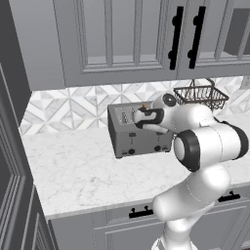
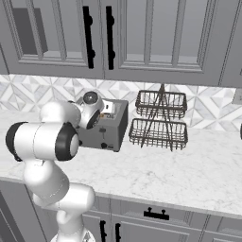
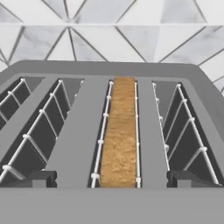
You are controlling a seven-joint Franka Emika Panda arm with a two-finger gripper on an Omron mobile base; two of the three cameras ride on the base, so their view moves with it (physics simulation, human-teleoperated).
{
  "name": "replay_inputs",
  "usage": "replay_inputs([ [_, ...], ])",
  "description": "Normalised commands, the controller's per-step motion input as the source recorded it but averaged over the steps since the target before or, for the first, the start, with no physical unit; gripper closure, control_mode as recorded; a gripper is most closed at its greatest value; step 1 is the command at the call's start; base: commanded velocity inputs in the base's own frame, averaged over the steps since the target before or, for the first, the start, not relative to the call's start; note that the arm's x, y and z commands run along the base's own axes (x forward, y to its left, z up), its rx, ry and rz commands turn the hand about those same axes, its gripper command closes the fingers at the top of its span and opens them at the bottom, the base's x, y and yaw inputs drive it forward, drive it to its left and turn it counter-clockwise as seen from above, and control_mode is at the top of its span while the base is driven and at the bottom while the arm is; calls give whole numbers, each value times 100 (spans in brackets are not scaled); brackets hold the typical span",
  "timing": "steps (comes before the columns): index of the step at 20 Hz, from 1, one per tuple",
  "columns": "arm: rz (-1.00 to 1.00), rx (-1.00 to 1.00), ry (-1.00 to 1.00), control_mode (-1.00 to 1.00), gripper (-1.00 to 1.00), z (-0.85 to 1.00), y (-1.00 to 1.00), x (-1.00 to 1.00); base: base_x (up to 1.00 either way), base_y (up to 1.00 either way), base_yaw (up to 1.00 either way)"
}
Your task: Start the toaster. Once the lever pops up, take the bread to the plate on the dining counter.
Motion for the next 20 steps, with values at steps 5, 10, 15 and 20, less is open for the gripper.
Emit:
replay_inputs([
  [5, 0, 0, 0, -100, 100, -9, 0, 10, 0, 0, 0],
  [10, 0, 0, 0, -100, 100, -6, 0, 0, 0, 0, 0],
  [15, 0, 0, -6, -100, 100, 5, -3, 0, 0, 0, 0],
  [20, -2, 4, -14, -100, 100, 21, -12, 0, 0, 0, 0],
])
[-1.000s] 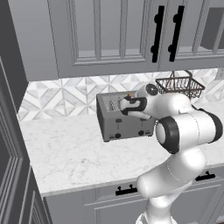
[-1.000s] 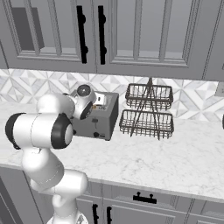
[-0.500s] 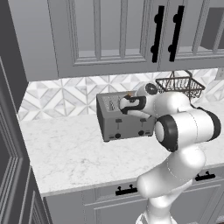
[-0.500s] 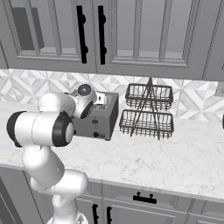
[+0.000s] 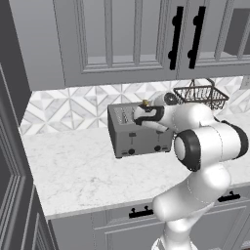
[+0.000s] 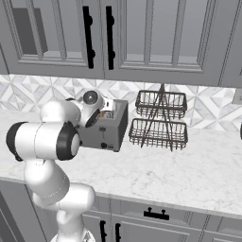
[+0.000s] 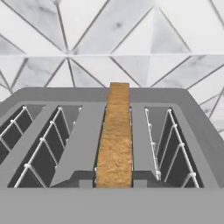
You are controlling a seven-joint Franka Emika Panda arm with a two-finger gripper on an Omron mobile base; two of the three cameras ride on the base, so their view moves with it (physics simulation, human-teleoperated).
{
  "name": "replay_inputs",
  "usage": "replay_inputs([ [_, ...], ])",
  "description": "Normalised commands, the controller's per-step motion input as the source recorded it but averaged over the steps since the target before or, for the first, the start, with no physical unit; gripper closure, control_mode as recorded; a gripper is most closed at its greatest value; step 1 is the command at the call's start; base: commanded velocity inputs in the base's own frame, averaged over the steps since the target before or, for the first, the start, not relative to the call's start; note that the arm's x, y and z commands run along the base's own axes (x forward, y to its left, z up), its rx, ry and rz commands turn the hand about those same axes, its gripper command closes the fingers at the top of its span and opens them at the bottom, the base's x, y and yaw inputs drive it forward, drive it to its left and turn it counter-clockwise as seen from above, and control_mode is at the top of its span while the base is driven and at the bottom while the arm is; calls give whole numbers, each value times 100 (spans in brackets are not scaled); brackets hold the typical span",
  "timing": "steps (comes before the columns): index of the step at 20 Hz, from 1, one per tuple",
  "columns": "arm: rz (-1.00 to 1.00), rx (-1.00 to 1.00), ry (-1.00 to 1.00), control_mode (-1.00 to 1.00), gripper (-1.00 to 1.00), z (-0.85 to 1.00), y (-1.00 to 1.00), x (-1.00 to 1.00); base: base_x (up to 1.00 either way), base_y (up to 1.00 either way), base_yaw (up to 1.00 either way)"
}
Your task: Start the toaster. Once the lever pops up, take the bread to the plate on the dining counter.
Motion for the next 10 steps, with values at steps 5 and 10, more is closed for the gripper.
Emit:
replay_inputs([
  [5, -4, 18, -17, -100, 100, 60, -30, -7, 0, 0, 0],
  [10, -2, 32, -6, -100, 100, 98, -45, -33, 0, 0, 0],
])
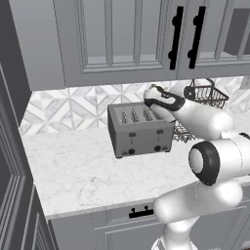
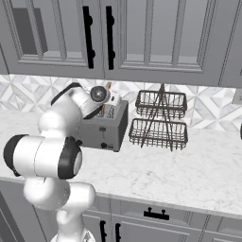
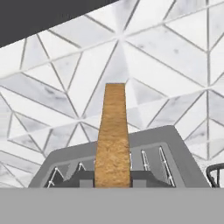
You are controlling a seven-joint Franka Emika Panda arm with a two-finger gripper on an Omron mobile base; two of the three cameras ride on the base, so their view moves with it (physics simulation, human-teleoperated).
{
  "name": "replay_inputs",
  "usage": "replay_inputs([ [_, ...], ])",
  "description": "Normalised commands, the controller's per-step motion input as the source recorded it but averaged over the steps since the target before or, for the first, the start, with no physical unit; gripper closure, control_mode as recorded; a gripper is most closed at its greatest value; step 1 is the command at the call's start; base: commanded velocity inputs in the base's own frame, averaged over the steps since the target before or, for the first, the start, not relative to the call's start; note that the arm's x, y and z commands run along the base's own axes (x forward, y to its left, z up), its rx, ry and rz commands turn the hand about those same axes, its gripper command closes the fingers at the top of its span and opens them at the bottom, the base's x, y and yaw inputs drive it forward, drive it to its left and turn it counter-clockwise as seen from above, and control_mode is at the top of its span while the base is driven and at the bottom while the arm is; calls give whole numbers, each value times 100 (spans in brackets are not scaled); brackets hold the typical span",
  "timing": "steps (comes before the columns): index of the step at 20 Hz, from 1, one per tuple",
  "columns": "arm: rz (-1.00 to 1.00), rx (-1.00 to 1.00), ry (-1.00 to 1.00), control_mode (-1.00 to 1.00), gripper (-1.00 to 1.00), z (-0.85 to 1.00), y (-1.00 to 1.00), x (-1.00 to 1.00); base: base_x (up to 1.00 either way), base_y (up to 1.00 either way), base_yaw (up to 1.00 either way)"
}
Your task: Start the toaster. Once the lever pops up, take the bread to the plate on the dining counter.
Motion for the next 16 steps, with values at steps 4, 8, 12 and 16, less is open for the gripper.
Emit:
replay_inputs([
  [4, 0, 41, 18, -100, 100, 68, -50, -74, 0, 0, 0],
  [8, 0, 41, 22, -100, 100, 66, -39, -97, 0, 0, 0],
  [12, 0, 31, 5, -100, 100, 69, -5, -100, 0, 0, 0],
  [16, 2, 13, 0, -100, 100, 27, 0, -100, 0, 0, 0],
])
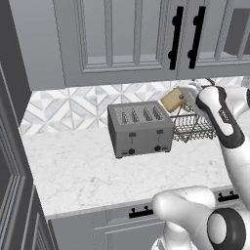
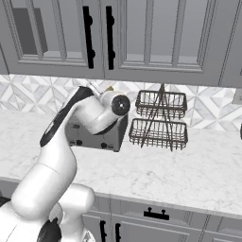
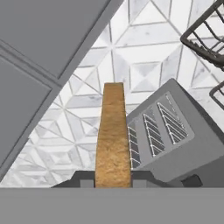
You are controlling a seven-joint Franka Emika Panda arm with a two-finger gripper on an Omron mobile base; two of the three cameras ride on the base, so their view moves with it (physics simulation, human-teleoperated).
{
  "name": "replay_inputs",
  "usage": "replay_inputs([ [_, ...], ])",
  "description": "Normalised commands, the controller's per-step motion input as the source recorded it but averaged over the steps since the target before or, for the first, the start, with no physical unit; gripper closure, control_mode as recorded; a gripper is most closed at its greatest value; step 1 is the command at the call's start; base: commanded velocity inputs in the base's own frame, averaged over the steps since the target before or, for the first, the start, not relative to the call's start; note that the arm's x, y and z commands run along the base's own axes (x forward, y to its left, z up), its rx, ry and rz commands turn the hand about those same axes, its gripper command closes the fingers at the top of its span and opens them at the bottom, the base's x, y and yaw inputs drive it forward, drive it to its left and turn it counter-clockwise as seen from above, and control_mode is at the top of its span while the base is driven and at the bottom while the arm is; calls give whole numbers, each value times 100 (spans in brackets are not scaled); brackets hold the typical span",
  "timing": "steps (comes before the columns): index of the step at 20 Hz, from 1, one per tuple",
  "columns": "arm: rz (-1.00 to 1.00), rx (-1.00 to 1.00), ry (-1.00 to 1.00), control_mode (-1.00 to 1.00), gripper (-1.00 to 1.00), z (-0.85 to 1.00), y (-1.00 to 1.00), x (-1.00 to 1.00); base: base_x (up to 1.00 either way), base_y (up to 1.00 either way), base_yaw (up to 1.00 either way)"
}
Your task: Start the toaster. Once the lever pops up, take the bread to the plate on the dining counter.
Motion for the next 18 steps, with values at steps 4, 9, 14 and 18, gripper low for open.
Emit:
replay_inputs([
  [4, 6, 0, 0, -100, 100, 0, 0, -100, 0, 0, 0],
  [9, 6, 0, 1, -100, 100, -3, 0, -100, 0, 0, 0],
  [14, 5, -15, 11, -100, 100, -46, 5, -100, 0, 0, 0],
  [18, 0, -32, 25, -100, 100, -90, 23, -80, 0, 0, 0],
])
